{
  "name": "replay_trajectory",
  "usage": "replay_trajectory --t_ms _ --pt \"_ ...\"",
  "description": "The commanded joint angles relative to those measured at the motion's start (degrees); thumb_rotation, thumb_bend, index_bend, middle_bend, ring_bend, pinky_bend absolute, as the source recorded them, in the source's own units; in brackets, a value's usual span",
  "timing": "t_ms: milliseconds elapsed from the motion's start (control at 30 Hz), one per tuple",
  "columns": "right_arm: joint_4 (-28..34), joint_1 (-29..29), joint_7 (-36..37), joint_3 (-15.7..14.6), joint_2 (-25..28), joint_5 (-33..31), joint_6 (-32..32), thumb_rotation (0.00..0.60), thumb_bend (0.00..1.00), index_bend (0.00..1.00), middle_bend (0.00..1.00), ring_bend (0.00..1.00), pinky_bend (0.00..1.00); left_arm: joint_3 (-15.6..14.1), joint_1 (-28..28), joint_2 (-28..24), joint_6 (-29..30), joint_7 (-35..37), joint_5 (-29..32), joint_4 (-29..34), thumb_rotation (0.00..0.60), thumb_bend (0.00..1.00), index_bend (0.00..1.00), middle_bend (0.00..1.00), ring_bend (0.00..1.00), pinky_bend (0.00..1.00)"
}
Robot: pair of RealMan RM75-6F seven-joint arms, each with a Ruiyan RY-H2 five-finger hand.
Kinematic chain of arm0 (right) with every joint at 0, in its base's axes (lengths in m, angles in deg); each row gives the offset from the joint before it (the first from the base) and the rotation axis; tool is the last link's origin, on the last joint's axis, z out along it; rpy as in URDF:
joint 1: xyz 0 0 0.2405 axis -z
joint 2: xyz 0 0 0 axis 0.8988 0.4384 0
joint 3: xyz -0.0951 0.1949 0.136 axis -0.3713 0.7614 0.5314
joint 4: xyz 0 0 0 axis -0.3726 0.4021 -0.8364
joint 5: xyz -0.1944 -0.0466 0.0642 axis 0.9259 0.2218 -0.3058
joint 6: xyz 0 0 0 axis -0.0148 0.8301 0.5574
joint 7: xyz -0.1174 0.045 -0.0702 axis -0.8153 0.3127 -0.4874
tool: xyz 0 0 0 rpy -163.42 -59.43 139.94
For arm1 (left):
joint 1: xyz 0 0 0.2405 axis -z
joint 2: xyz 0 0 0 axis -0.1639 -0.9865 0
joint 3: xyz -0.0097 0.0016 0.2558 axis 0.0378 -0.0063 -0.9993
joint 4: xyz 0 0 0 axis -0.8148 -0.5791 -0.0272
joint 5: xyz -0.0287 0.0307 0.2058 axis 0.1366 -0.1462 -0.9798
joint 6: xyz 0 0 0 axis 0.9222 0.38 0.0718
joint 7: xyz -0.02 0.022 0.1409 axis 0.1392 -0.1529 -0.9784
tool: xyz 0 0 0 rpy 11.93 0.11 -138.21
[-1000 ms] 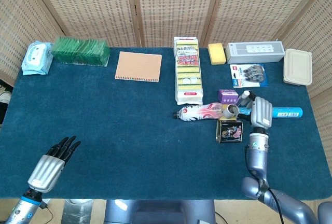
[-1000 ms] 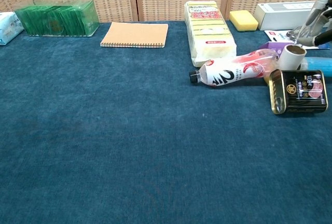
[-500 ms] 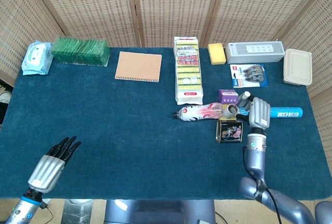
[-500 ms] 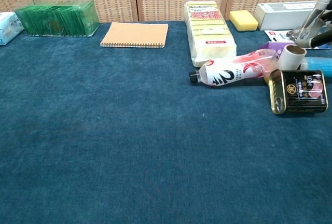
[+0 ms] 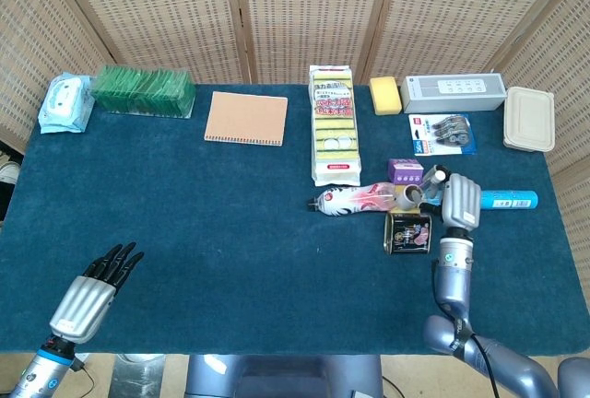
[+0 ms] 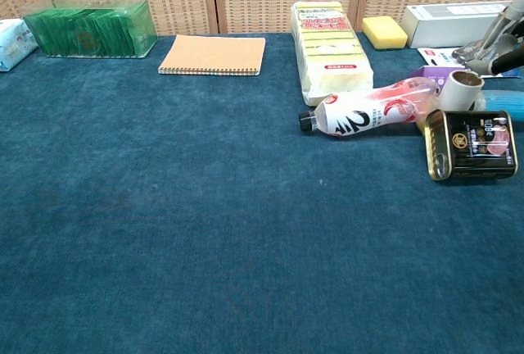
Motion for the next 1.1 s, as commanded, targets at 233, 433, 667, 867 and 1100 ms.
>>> replay_trajectory --t_ms 233,433,667,867,1100 --pt "0.1 -0.1 -0.2 0.2 0.1 0.4 0.6 0.600 0.31 0.66 0.78 0.84 0.70 0.0 0.1 0.0 -0.3 -0.2 0.1 0.1 0.600 0.20 0.03 0.02 0.01 0.21" --pt "0.6 0.0 -0.6 0.0 0.3 0.7 0.8 0.600 0.31 0.67 0.79 0.84 0.71 0.0 0.1 0.0 -0.2 -0.1 0.1 0.1 0.600 0.21 0.03 0.02 0.01 0.21" --pt "3.8 0.8 -2.4 -0.7 2.5 1.2 1.3 0.600 0.32 0.67 0.79 0.85 0.72 0.0 -0.1 -0.2 0.1 0.0 0.1 0.2 0.600 0.20 0.03 0.02 0.01 0.21" --pt "8.2 1.7 -4.3 -1.2 5.4 1.7 1.7 0.600 0.33 0.68 0.80 0.85 0.74 0.1 -0.1 -0.3 0.1 -0.2 0.2 0.1 0.600 0.20 0.03 0.02 0.01 0.21" --pt "13.0 2.5 -6.4 -1.8 8.3 2.3 2.7 0.600 0.33 0.69 0.81 0.87 0.75 0.1 -0.2 -0.3 0.4 -0.2 0.1 0.3 0.600 0.20 0.03 0.02 0.01 0.21"
